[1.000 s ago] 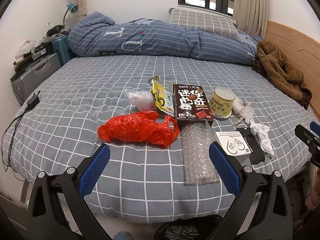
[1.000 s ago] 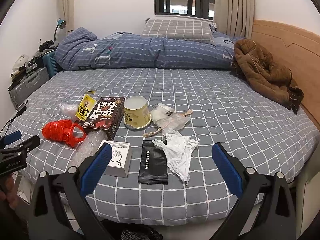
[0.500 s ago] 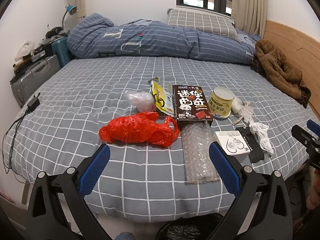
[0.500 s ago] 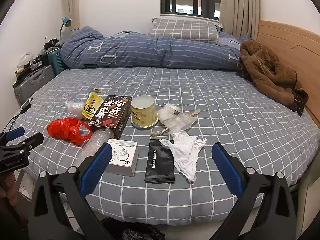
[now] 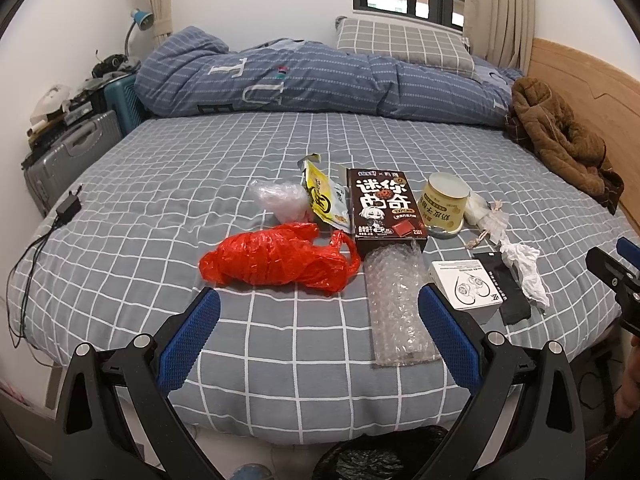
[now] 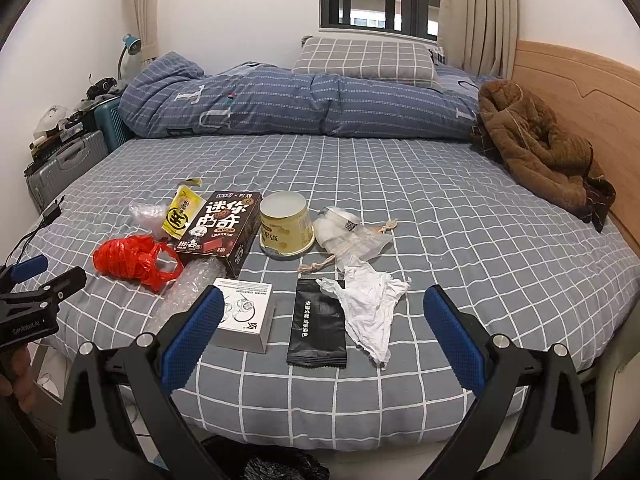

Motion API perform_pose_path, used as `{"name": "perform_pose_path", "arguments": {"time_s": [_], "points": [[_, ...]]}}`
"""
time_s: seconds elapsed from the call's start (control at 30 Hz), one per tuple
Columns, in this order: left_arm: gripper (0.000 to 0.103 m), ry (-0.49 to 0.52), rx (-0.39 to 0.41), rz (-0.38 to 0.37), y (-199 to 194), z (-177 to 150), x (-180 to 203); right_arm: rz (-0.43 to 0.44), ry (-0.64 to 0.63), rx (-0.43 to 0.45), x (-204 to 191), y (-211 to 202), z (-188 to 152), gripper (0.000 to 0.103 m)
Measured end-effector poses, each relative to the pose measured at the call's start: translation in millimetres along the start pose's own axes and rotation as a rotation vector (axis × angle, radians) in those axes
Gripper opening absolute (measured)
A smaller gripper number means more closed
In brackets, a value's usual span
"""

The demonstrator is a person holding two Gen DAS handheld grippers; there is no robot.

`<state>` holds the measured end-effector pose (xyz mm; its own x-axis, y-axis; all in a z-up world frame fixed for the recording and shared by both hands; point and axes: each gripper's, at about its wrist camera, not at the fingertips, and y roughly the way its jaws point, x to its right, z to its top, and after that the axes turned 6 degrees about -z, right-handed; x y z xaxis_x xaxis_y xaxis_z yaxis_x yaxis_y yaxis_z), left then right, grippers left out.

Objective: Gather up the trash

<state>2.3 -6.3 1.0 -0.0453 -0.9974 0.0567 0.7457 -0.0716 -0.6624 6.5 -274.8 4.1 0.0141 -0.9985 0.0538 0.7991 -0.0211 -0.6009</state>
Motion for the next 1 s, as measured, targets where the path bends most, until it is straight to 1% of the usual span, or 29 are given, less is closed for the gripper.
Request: {"name": "perform_pose_path", "arguments": {"time_s": [0.37,0.6,0.8,0.87,0.93,1.0], "points": [[0.097,0.002,-0.006,-0.007,2.6,-1.4,2.2,0.001,-0.004,0.000,0.2,0.5,0.7,0.096],[0.097,0.001,-0.016,-0.018,15.0,4.1,8.8,-0.012,-0.019,0.000,-0.8,5.2,4.7,0.096],[0.097,0.018,-0.047,-0.023,37.3,8.8,18.8,-0.031,-0.020,-0.024,3.8,25.9,7.2,0.096],[0.097,0.023,-0.061,-0.024,46.2,9.4,22.1,-0.039,-0.007,-0.044,9.1,38.1,7.7,0.096],[0.097,0.025,-0.080,-0.023,57.8,8.9,25.3,-0.046,0.008,-0.070,14.2,50.1,7.5,0.092],[0.096,0.025,-0.101,-0.025,69.0,7.8,27.4,-0.053,0.019,-0.095,19.1,62.0,7.1,0.092]]}}
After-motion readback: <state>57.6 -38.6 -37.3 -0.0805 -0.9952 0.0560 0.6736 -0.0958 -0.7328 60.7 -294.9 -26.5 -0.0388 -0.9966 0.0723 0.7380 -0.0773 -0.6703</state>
